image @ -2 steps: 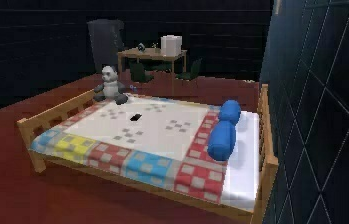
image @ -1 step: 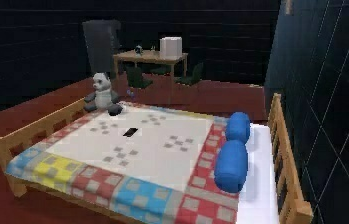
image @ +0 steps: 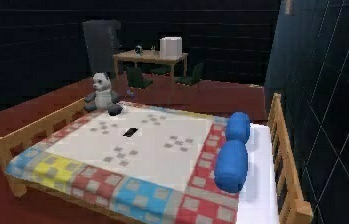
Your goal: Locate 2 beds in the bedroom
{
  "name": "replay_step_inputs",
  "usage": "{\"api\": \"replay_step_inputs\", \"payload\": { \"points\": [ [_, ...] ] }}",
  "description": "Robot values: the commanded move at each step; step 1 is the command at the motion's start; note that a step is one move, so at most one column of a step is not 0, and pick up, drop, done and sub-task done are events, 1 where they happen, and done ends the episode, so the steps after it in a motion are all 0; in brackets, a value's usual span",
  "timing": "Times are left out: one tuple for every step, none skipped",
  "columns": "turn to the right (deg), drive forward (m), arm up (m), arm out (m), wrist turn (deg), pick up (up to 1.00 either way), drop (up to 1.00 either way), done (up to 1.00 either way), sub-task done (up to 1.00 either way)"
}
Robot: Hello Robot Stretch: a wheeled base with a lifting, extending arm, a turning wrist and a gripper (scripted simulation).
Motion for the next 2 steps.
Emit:
{"api": "replay_step_inputs", "payload": {
  "points": [
    [-45.0,0.0,0.0,0.0,0.0,0.0,0.0,0.0,0.0],
    [-21.0,0.0,0.0,0.0,0.0,0.0,0.0,0.0,0.0]
  ]
}}
